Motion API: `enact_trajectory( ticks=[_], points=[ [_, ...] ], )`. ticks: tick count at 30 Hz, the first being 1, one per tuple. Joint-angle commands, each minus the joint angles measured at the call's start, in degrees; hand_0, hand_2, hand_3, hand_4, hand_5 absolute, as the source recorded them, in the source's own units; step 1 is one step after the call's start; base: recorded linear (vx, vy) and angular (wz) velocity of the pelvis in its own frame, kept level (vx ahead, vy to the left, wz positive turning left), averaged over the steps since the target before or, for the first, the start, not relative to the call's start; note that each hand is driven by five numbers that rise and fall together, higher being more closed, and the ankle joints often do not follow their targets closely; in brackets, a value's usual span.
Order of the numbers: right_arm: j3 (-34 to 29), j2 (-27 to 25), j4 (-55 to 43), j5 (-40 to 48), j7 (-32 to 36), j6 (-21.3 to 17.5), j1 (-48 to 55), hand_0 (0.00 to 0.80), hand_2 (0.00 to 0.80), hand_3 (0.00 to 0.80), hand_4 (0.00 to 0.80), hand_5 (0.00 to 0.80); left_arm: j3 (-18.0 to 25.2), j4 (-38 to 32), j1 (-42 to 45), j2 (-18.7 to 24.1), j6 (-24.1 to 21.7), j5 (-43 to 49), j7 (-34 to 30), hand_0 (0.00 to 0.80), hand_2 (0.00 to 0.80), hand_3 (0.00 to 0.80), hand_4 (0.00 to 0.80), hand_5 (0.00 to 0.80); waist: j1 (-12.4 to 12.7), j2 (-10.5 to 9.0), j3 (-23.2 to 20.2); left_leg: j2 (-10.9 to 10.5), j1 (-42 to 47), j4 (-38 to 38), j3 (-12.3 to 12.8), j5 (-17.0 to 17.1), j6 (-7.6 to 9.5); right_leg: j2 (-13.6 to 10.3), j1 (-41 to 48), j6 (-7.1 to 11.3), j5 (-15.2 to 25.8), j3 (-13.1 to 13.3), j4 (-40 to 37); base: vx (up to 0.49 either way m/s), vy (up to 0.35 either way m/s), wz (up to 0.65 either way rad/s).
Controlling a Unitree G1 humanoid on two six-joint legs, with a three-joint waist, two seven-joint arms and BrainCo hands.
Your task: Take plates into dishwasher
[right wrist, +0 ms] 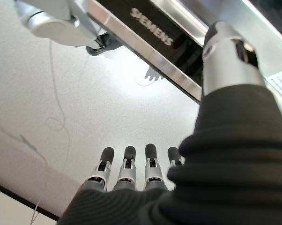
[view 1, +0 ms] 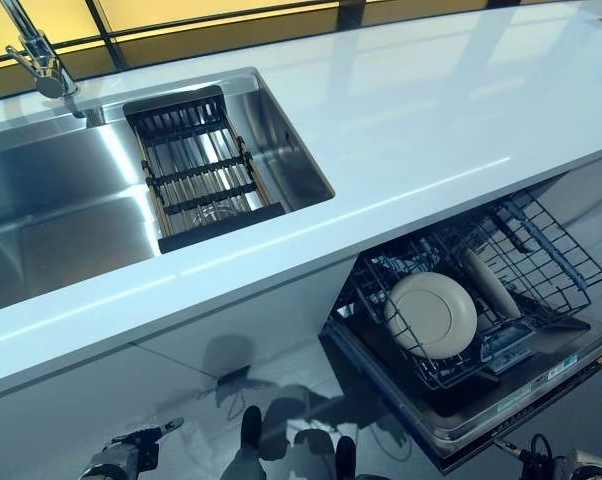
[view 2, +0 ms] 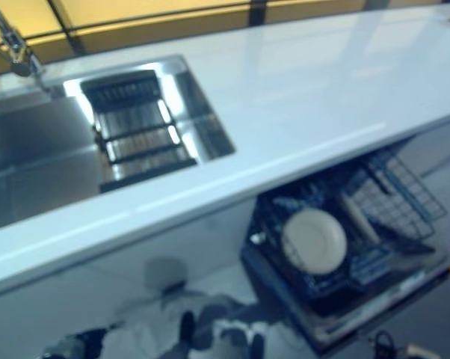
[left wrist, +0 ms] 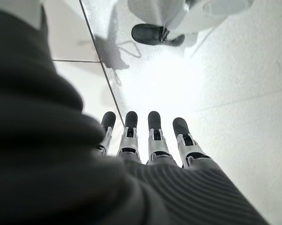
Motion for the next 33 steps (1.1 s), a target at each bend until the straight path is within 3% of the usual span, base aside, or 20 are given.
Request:
enact_trajectory(
  ticks=[1,4,6,7,8,10,11,12,14,16,26,29,33],
  points=[
    [1.28,-2.8,0.35,-1.23,-3.24,0.53,-0.93,0.0,0.0,0.0,0.0,0.0,3.53,2.88,-0.38,0.94,3.44,-13.3,0.93,0.0,0.0,0.0,0.0,0.0,-0.03,0.15,1.36,-0.59,-1.06,-1.48,-1.82,-1.09,4.31,2.17,-3.05,-4.32,-7.6,1.08,12.1,-0.198,-0.298,-0.02],
    [0.9,-2.84,0.96,-3.88,-3.08,0.35,-0.2,0.0,0.0,0.0,0.0,0.0,6.91,3.38,2.67,-0.74,3.91,-14.44,0.33,0.0,0.0,0.0,0.0,0.0,-0.85,0.07,1.54,0.91,-2.49,-1.48,1.01,-0.36,2.75,4.01,-2.15,-6.05,-6.7,0.51,9.15,-0.141,-0.307,0.04],
    [-0.23,-2.02,1.01,-2.56,-5.2,-0.38,1.36,0.0,0.0,0.0,0.0,0.0,8.15,3.41,4.2,-3.2,2.55,-12.45,0.88,0.0,0.0,0.0,0.0,0.0,-2.77,-0.03,1.47,2.03,-0.64,-0.68,10.47,0.18,2.1,4.45,-0.74,-6.42,-6.11,-1.52,7.45,-0.088,-0.194,0.5],
    [-0.61,-1.66,1.16,-1.58,-6.13,-1.0,1.86,0.0,0.0,0.0,0.0,0.0,8.16,3.12,4.08,-3.68,2.5,-12.13,0.72,0.0,0.0,0.0,0.0,0.0,-3.02,-0.4,1.65,1.9,-0.71,2.87,12.33,-1.64,2.39,3.87,-0.31,-6.66,-6.0,-2.15,7.21,-0.08,-0.101,0.93],
    [-0.96,-1.38,1.19,-0.74,-7.05,-1.65,2.28,0.0,0.0,0.0,0.0,0.0,7.96,3.17,3.98,-4.41,2.03,-11.84,0.35,0.0,0.0,0.0,0.0,0.0,-3.12,-1.22,1.64,1.73,-1.23,10.26,13.52,-6.42,3.71,2.68,-0.05,-6.92,-5.32,-2.49,6.55,-0.073,-0.043,0.76],
    [-1.77,-1.0,1.03,0.28,-8.35,-2.96,2.99,0.0,0.0,0.0,0.0,0.0,7.59,3.25,4.23,-6.15,0.53,-11.23,0.45,0.0,0.0,0.0,0.0,0.0,-2.67,-1.58,1.42,1.22,-1.23,21.96,12.57,-12.74,5.47,1.51,0.07,-6.71,-4.37,-2.43,5.48,-0.04,0.057,0.19],
    [-2.15,-1.18,1.09,-0.06,-7.94,-3.25,3.27,0.0,0.0,0.0,0.0,0.0,7.83,3.3,4.53,-6.39,0.13,-11.23,0.29,0.0,0.0,0.0,0.0,0.0,-2.48,-1.42,1.06,0.07,0.06,22.96,11.2,-13.92,6.08,1.4,-0.35,-6.26,-4.01,-1.7,5.45,0.011,0.199,-0.01],
    [-2.66,-1.52,0.98,-1.16,-6.93,-3.19,3.46,0.0,0.0,0.0,0.0,0.0,8.69,3.07,4.76,-6.13,0.69,-11.38,0.2,0.0,0.0,0.0,0.0,0.0,-2.57,-0.73,-0.06,-1.69,5.38,15.47,10.15,-15.21,6.94,1.74,-1.53,-5.41,-4.19,-0.88,6.62,0.023,0.212,-0.08],
    [-2.99,-1.88,0.68,-0.78,-6.42,-3.94,3.9,0.0,0.0,0.0,0.0,0.0,9.0,2.56,3.93,-5.24,2.22,-12.07,0.36,0.0,0.0,0.0,0.0,0.0,-3.52,0.54,-1.21,-1.72,9.84,3.37,10.55,-11.16,6.34,2.84,-3.23,-4.73,-4.12,-1.03,8.18,-0.018,0.14,-0.08],
    [-4.03,-1.57,0.37,-0.74,-7.25,-4.32,4.05,0.0,0.0,0.0,0.0,0.0,8.25,2.08,2.75,-4.95,2.4,-13.86,-0.03,0.0,0.0,0.0,0.0,0.0,-3.76,0.5,-0.9,-2.81,8.37,3.55,8.52,-10.67,6.6,2.76,-4.04,-4.12,-2.56,-0.08,7.89,-0.103,0.053,0.27],
    [-6.57,-0.53,-0.84,7.85,-10.94,-9.42,4.61,0.0,0.0,0.0,0.0,0.0,8.59,2.69,3.93,-5.05,2.71,-17.26,-0.34,0.0,0.0,0.0,0.0,0.0,-3.95,1.28,-0.12,-3.44,9.61,-0.15,9.19,-10.18,6.77,2.62,-4.17,-2.94,-0.58,0.95,4.82,-0.062,0.044,0.07],
    [-7.72,-0.2,-0.72,13.44,-11.59,-10.96,4.04,0.0,0.0,0.0,0.0,0.0,8.34,2.81,4.03,-5.65,2.19,-17.29,-0.66,0.0,0.0,0.0,0.0,0.0,-3.97,1.43,-0.03,-3.43,9.53,-0.11,9.9,-10.45,6.95,2.5,-4.34,-2.93,-0.38,1.22,4.45,-0.044,0.025,-0.03],
    [-10.22,0.74,-1.83,28.83,-10.75,-13.41,3.32,0.0,0.0,0.0,0.0,0.0,9.1,2.9,4.43,-5.99,1.19,-18.7,-2.04,0.0,0.0,0.0,0.0,0.0,-4.06,1.8,0.36,-3.59,8.79,1.88,10.65,-11.64,7.44,2.17,-5.16,-3.0,-1.36,1.43,6.26,-0.044,0.031,-0.04]
  ],
)
